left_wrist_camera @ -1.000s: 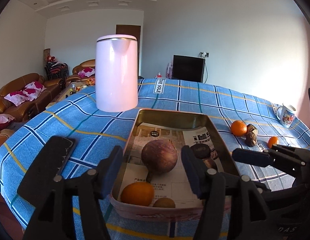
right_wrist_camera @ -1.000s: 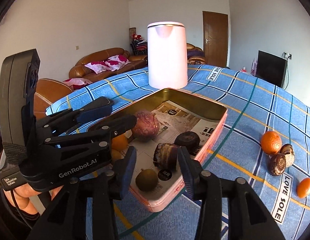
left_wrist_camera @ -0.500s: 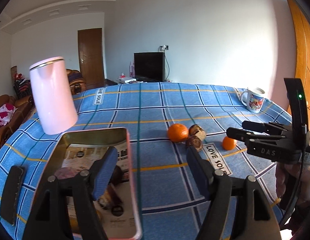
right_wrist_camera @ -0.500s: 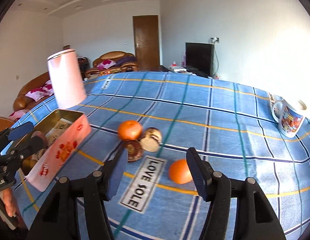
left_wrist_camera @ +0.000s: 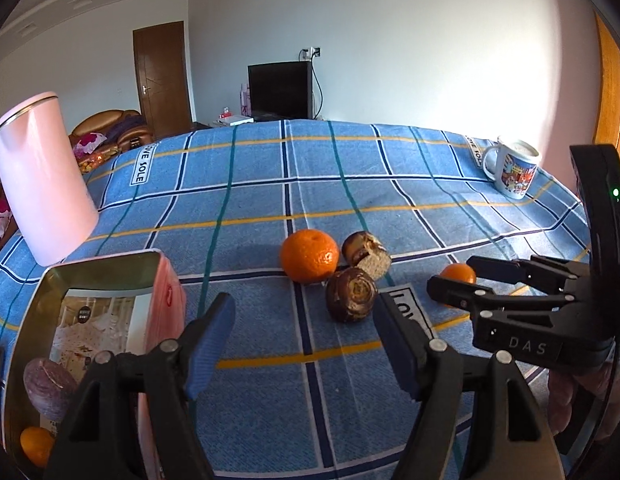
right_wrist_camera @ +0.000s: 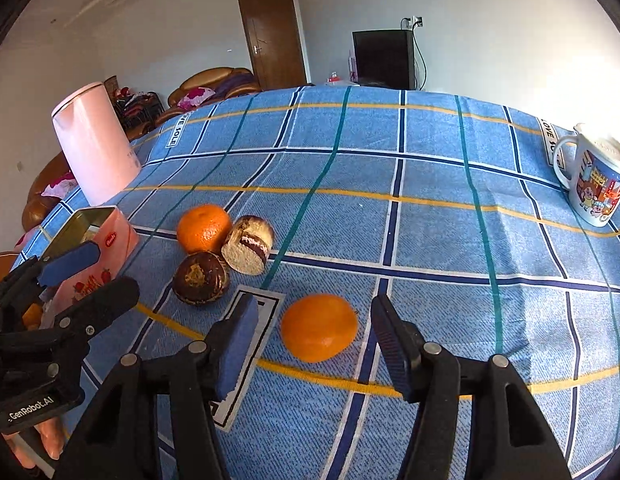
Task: Organize fruits
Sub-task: 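Withdraw both tools from the tin box toward the remaining fruits, then grasp a tangerine with the right tool while the left tool grasps a dark brown round fruit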
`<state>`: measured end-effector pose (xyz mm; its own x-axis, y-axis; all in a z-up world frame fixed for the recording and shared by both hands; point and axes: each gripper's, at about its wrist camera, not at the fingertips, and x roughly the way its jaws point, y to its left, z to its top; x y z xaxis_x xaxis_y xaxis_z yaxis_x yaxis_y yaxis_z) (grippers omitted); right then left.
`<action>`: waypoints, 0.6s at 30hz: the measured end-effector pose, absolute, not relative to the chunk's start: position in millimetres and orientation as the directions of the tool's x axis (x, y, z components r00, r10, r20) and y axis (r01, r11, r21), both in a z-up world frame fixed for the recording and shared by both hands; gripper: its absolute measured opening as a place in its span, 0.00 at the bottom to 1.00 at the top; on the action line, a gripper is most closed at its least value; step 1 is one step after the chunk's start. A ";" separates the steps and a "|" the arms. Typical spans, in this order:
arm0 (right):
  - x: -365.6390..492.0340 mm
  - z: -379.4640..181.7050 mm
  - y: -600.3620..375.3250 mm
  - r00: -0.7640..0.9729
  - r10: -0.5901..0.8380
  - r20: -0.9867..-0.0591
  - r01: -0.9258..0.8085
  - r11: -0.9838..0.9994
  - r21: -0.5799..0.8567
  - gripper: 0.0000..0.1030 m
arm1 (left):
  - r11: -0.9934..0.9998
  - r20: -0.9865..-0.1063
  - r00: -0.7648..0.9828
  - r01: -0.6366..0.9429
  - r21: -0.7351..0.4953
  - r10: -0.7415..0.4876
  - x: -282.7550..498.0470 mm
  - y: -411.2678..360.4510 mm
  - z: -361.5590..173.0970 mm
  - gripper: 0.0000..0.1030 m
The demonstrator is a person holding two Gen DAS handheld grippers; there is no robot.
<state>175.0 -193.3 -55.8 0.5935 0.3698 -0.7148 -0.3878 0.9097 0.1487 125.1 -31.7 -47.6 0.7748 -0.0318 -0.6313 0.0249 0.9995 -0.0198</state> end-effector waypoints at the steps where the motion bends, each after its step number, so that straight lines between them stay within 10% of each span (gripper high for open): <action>1: 177.1 -59.0 -192.9 0.577 0.374 -0.726 -0.391 0.907 0.157 0.53 | 1.000 -0.634 0.773 0.023 -0.017 -0.029 126.3 -32.4 -49.1 0.71; 4: 180.2 -63.0 -190.7 0.548 0.383 -0.743 -0.403 0.900 0.167 0.41 | 1.000 -0.643 0.765 0.025 -0.015 -0.029 130.2 -34.3 -52.3 0.71; 18: 168.9 -44.9 -216.6 0.652 0.395 -0.647 -0.344 0.915 0.211 0.40 | 0.998 -0.696 0.716 0.067 -0.011 -0.055 161.3 -55.7 -60.1 0.70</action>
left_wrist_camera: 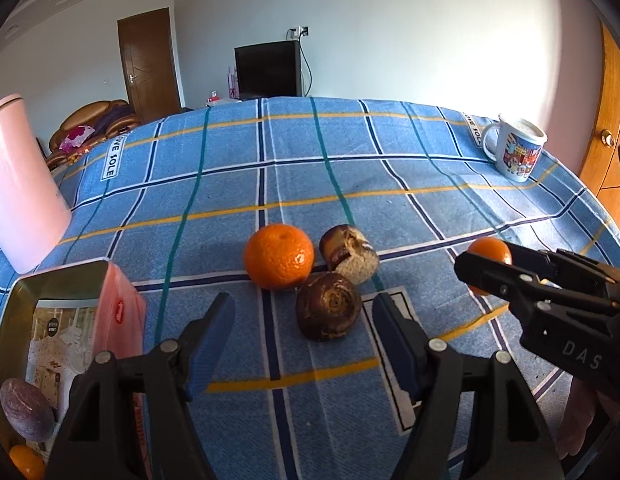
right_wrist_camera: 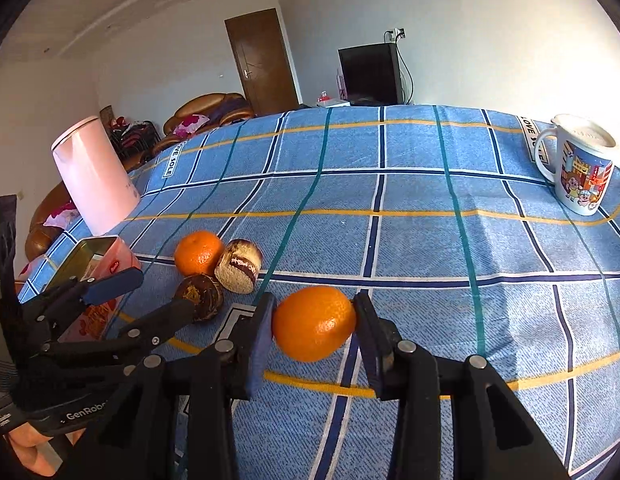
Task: Organize fruits
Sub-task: 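Grasp a tangerine with the right tool while the left tool grasps a dark brown round fruit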
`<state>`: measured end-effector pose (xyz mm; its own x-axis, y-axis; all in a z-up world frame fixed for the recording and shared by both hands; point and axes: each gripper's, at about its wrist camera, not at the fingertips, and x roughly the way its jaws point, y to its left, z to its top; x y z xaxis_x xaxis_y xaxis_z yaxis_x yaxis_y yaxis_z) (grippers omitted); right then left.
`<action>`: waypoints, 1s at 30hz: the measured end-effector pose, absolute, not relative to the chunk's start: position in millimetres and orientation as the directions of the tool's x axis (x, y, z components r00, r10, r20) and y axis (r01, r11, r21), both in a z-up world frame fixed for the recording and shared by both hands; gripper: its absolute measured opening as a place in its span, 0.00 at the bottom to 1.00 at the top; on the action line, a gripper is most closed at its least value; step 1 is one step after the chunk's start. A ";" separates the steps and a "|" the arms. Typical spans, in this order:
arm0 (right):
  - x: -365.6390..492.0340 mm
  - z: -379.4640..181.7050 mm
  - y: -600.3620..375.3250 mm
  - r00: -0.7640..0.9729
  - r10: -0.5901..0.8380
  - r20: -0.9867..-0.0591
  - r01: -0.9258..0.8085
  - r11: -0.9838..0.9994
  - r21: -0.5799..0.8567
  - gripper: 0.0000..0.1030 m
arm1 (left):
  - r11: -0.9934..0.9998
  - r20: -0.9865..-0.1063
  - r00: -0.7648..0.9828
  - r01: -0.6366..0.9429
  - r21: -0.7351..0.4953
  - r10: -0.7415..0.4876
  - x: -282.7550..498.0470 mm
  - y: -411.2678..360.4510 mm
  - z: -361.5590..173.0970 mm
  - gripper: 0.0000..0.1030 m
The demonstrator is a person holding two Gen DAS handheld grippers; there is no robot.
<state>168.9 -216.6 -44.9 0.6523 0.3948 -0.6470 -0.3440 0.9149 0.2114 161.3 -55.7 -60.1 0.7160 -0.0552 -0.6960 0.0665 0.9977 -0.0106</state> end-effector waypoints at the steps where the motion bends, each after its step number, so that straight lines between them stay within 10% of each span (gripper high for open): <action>1: 168.7 -44.4 -217.3 0.655 0.394 -0.645 -0.342 0.915 0.213 0.40 | 0.997 -0.706 0.705 0.074 -0.017 -0.065 164.8 -56.8 -62.0 0.70; 8: 167.4 -44.9 -215.7 0.661 0.394 -0.639 -0.343 0.916 0.209 0.40 | 0.991 -0.770 0.624 0.112 -0.080 -0.133 182.7 -61.1 -75.6 0.40; 30: 147.4 -30.1 -222.7 0.726 0.444 -0.525 -0.390 0.895 0.218 0.40 | 0.997 -0.592 0.802 0.070 -0.029 -0.074 138.5 -52.5 -44.1 0.40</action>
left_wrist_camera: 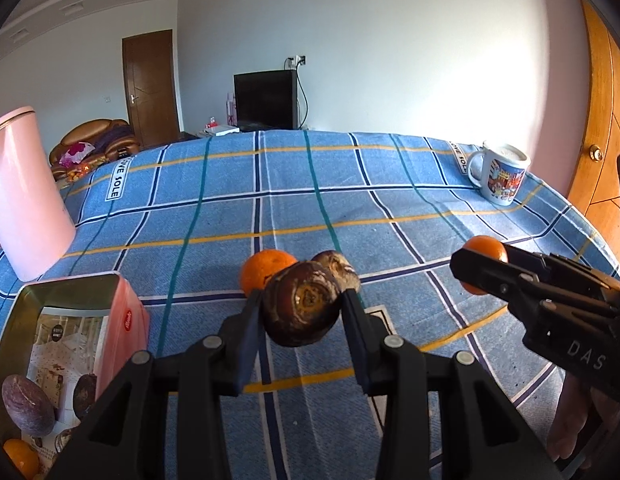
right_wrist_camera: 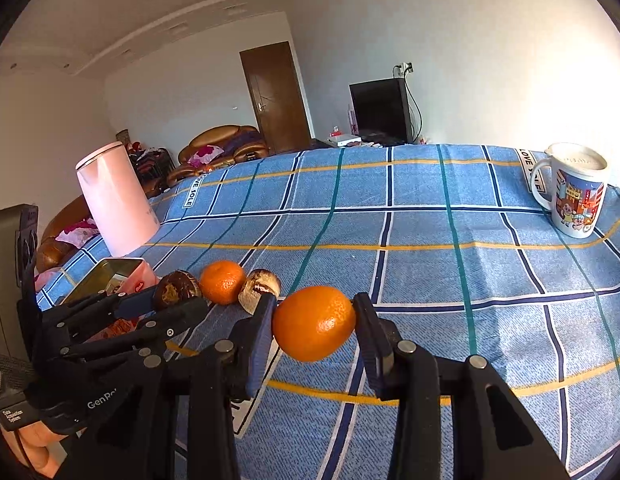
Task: Organize fruits
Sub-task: 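Grasp a tangerine with the right tool while the left tool grasps a dark brown round fruit, then carry the tangerine and brown fruit into the tin box and open both tools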
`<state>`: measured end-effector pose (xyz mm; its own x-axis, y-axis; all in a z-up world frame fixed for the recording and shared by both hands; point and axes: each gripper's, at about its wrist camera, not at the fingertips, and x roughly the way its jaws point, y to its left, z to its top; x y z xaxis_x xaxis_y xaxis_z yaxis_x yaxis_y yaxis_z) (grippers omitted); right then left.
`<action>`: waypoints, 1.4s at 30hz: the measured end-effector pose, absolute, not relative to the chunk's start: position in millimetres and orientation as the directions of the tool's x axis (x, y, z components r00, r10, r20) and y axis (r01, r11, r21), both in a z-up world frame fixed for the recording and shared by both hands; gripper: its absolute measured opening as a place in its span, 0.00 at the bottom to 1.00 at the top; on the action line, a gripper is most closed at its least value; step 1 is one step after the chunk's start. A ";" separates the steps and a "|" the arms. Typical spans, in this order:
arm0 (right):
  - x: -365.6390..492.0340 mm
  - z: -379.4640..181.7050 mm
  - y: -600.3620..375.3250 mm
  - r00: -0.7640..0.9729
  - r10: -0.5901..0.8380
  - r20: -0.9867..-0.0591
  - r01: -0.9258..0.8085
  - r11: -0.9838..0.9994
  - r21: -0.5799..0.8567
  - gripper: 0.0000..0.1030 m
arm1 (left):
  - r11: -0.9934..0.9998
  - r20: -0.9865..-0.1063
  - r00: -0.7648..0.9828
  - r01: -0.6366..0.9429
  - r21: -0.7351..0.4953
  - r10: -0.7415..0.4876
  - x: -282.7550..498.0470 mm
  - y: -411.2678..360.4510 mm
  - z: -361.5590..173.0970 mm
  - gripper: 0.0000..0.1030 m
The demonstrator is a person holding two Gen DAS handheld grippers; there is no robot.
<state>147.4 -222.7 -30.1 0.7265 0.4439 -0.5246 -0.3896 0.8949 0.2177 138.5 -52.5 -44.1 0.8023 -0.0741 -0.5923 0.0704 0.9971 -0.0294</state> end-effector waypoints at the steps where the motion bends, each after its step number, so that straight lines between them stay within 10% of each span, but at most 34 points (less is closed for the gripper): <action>1: 145.8 -29.1 -222.6 0.731 0.443 -0.518 -0.391 0.895 0.213 0.40 | 0.997 -0.584 0.809 0.067 -0.025 -0.069 136.8 -52.5 -43.1 0.40; 42: 93.5 -7.4 -215.1 0.858 0.416 -0.301 -0.422 0.905 0.047 0.40 | 0.999 -0.383 0.924 -0.009 0.033 0.021 87.5 -39.8 -24.5 0.40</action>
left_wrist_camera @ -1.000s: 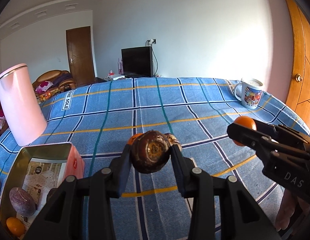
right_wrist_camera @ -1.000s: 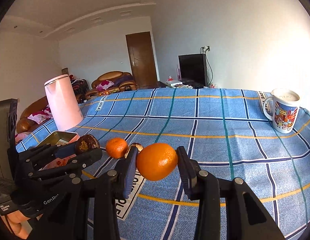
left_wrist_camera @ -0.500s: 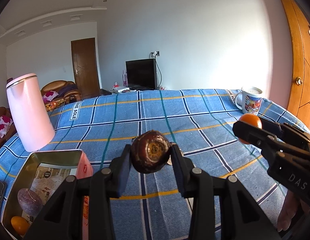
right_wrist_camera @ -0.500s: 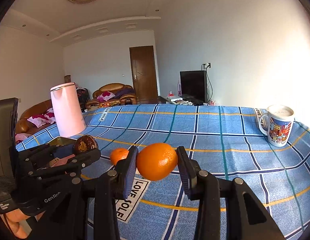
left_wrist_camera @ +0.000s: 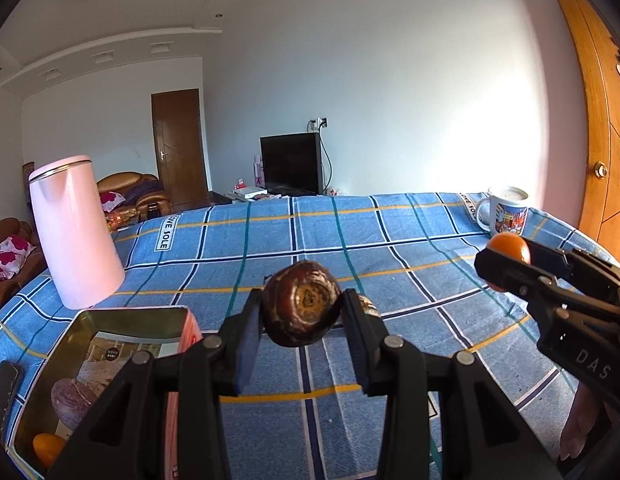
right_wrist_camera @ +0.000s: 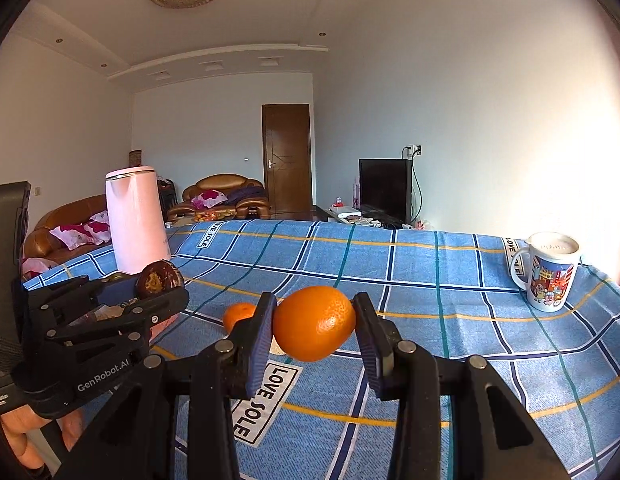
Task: Organize fruits
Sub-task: 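Carry the tangerine and brown fruit into the tin box and open both tools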
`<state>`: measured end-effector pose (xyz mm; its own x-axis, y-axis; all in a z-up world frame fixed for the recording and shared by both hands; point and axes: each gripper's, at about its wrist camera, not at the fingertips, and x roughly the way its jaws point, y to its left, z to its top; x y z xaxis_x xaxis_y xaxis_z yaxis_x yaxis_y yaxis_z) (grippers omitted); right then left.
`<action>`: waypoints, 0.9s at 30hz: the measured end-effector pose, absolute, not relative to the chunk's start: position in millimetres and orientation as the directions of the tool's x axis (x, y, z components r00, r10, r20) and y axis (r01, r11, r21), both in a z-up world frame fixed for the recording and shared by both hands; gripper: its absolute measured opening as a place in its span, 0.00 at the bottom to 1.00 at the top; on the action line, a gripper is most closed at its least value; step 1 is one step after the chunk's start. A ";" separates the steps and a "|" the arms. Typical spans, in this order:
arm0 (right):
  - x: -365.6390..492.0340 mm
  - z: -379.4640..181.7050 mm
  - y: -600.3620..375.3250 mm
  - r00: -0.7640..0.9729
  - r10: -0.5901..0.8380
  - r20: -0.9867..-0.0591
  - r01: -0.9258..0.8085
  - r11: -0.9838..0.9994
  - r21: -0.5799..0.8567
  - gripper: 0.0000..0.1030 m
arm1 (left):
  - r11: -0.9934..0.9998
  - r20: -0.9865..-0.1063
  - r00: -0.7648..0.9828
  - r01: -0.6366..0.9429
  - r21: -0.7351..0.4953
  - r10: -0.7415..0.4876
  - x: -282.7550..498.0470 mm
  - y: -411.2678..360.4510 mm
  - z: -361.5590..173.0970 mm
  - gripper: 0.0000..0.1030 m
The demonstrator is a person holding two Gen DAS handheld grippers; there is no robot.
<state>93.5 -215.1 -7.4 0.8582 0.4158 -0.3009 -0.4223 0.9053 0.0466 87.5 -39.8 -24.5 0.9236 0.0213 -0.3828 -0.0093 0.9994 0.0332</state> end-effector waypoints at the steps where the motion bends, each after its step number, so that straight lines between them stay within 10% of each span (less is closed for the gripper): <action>1: 94.0 -7.5 -214.7 0.857 0.415 -0.304 -0.422 0.905 0.047 0.40 | 0.999 -0.382 0.924 -0.011 0.030 0.021 86.9 -38.2 -24.4 0.40; 27: 89.0 10.5 -107.9 0.734 0.576 -0.360 -0.606 0.795 0.037 0.40 | 0.992 -0.387 0.917 -0.120 -0.034 0.098 36.8 49.8 -24.0 0.40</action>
<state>89.0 -107.9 10.5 0.7336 0.5762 -0.3604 -0.6059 0.7946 0.0371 36.8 49.8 -24.0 0.9168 0.0977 -0.3871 -0.1202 0.9922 -0.0342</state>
